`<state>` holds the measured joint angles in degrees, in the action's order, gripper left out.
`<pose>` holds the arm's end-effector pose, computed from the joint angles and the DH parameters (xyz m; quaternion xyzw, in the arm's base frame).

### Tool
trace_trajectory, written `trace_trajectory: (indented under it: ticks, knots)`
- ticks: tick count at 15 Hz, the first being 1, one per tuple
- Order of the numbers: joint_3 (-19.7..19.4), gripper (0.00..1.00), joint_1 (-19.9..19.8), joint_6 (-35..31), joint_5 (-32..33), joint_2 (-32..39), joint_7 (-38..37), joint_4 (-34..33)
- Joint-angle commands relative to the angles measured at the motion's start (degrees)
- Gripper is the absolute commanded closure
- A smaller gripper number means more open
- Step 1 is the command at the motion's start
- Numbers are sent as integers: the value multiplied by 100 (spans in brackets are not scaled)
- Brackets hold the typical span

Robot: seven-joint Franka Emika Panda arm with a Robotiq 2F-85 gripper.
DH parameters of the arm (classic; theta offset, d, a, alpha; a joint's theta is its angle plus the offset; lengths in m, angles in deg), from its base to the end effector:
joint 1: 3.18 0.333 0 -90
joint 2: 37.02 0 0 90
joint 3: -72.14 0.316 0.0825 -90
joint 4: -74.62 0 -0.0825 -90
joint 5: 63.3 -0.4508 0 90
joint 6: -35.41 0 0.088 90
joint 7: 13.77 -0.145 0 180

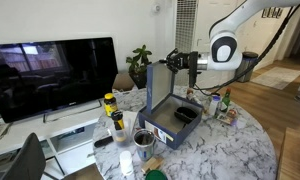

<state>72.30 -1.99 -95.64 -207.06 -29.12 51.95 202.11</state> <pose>0.6427 0.0456 0.2859 -0.6185 0.3709 -0.3589 0.5925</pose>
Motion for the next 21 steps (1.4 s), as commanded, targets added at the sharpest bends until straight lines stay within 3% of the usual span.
trace_trajectory:
  ticks: [1,21]
  knots:
    - [-11,99,125,118,19,36,21,56]
    - [-210,99,91,705,5,380,280,-82]
